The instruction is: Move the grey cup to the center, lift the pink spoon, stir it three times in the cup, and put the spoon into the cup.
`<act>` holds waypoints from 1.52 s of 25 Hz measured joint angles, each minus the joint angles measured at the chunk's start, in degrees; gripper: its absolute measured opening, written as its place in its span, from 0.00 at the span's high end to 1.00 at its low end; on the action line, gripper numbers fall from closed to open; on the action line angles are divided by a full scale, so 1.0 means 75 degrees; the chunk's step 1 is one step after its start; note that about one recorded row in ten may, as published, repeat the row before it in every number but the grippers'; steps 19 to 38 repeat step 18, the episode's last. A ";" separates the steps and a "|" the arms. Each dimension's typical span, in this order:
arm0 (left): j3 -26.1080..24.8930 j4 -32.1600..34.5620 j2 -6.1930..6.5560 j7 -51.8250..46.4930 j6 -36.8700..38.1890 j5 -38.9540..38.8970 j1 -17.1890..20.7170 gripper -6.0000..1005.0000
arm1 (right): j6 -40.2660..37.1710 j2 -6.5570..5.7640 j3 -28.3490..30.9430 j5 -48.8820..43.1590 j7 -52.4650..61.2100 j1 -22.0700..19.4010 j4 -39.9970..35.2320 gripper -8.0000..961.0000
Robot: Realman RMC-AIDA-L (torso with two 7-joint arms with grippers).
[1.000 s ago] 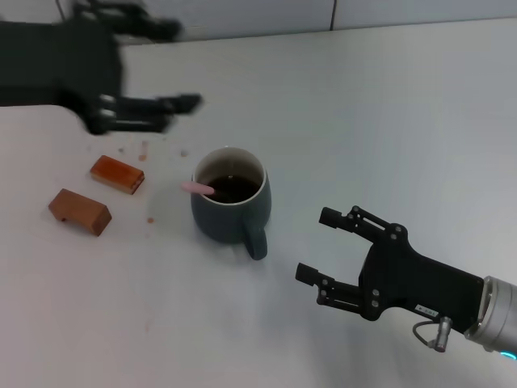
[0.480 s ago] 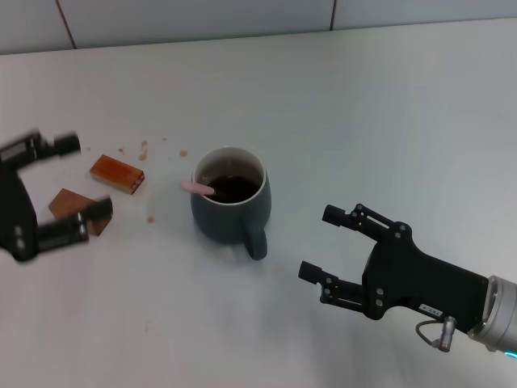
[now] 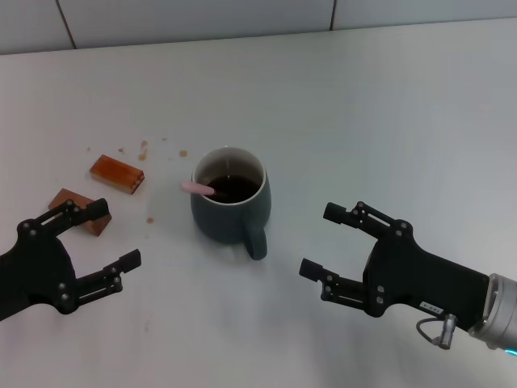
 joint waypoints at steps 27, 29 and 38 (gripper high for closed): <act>0.0038 -0.0193 0.0016 -0.0044 0.0059 0.0018 -0.0511 0.19 | 0.0017 0.0004 0.0015 0.0010 -0.0001 0.0051 -0.0001 0.13; 0.0038 -0.0193 0.0016 -0.0044 0.0059 0.0018 -0.0511 0.19 | 0.0017 0.0004 0.0015 0.0010 -0.0001 0.0051 -0.0001 0.13; 0.0038 -0.0193 0.0016 -0.0044 0.0059 0.0018 -0.0511 0.19 | 0.0017 0.0004 0.0015 0.0010 -0.0001 0.0051 -0.0001 0.13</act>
